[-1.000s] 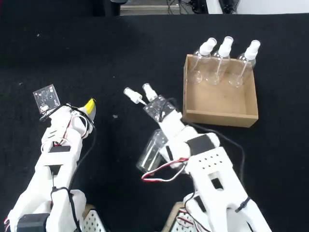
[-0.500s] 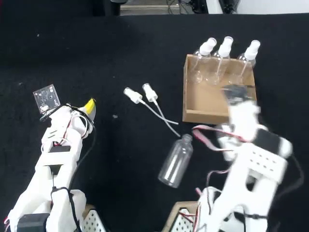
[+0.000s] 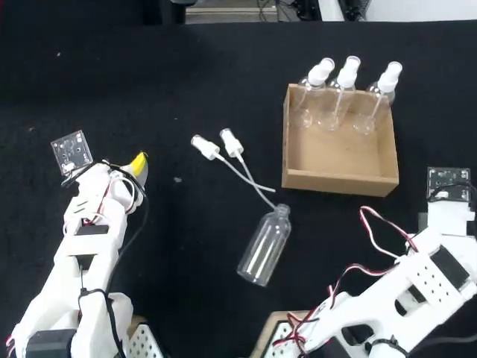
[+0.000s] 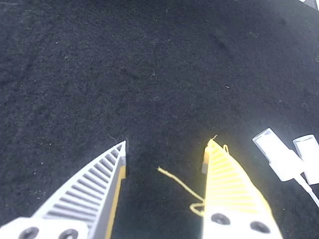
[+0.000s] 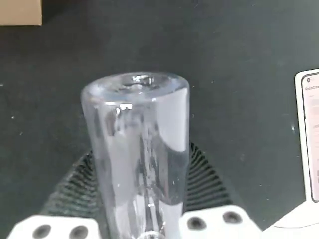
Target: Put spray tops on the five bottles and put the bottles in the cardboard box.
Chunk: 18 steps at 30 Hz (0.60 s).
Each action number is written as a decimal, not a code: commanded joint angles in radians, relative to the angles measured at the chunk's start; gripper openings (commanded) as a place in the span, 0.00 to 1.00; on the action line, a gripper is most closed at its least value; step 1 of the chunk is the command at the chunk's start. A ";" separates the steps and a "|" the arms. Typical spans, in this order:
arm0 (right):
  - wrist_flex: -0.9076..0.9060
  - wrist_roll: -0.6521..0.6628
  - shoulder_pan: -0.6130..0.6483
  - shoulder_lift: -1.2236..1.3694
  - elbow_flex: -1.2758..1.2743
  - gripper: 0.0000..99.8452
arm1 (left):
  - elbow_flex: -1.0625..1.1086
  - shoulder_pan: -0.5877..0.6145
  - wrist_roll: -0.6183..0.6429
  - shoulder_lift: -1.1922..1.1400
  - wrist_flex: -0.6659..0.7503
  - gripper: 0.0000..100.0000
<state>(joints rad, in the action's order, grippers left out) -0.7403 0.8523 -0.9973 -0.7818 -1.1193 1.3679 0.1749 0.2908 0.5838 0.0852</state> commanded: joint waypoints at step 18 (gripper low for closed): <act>-0.212 -0.321 0.052 0.674 0.479 0.24 | -0.047 -0.013 -0.009 0.026 0.020 0.25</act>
<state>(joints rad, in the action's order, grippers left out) -0.8493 0.5424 -1.0004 -0.1020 -0.7419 1.3679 0.1749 0.2908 0.5838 0.0852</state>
